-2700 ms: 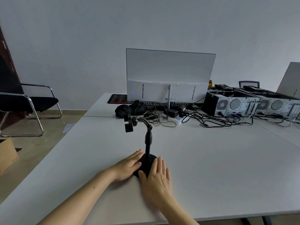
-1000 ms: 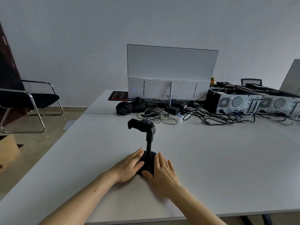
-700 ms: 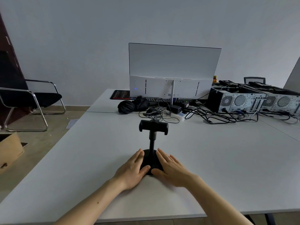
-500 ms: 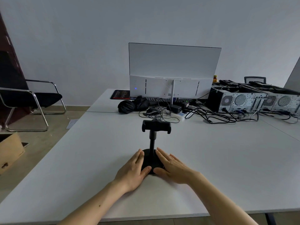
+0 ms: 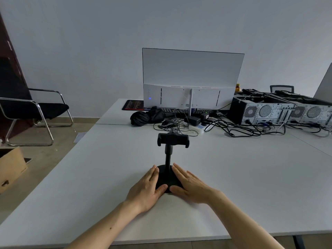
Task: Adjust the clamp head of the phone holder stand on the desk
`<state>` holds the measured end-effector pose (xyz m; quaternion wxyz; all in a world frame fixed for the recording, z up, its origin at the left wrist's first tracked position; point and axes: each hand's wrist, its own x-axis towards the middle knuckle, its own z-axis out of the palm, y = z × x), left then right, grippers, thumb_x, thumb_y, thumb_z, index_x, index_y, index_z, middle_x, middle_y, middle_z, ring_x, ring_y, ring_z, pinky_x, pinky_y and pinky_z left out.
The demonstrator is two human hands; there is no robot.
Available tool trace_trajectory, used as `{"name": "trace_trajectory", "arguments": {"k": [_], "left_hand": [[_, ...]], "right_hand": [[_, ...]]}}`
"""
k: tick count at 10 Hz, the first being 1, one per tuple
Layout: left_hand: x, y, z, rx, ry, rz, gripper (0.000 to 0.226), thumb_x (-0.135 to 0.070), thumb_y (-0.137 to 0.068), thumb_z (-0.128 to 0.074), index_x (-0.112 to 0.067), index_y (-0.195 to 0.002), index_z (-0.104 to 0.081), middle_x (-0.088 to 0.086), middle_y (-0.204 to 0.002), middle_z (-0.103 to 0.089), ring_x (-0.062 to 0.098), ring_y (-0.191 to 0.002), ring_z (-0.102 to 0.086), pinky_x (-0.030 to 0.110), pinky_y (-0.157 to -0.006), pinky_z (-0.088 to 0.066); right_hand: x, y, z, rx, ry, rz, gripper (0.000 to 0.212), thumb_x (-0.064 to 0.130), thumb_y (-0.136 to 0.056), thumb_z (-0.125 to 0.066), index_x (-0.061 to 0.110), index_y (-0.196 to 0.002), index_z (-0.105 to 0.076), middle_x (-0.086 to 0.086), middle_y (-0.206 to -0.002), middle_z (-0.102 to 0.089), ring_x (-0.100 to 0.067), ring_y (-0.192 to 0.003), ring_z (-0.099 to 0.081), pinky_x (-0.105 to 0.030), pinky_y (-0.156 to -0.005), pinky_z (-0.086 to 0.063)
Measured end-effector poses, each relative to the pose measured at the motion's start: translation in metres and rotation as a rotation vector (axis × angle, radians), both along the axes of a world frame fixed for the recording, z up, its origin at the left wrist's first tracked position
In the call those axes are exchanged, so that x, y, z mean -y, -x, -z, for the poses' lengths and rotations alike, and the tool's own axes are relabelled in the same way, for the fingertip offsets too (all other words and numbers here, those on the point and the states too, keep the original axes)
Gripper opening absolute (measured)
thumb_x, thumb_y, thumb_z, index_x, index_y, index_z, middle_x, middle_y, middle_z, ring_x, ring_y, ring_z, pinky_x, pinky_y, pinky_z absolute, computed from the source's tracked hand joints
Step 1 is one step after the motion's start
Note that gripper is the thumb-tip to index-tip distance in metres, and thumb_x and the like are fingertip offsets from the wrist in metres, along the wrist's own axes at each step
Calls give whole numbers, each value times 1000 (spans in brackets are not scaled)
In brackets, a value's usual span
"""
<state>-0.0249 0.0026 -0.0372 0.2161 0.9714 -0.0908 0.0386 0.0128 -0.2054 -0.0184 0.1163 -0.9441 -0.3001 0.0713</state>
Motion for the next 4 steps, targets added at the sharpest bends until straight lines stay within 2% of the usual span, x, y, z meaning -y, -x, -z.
{"name": "trace_trajectory", "arguments": {"k": [2,4], "left_hand": [[0,1,-3,-10,-7,0,76,-58,-95,-33,-19,-156,-7,-5,-167,0,11,-153,-8,28,-118,-22],[-6,7,-9,-58,67,33,77,-54,-96,-36,-19,-156,-2,-5,-167,5,10,-153,-4,26,-119,-17]], "right_hand": [[0,1,-1,2,16,6,85,69,-92,-26,22,-153,8,4,-164,11,-12,-151,0,-28,-119,2],[4,7,0,20,-45,47,86,69,-92,-28,19,-154,5,1,-165,8,-12,-151,0,-29,-121,-2]]}}
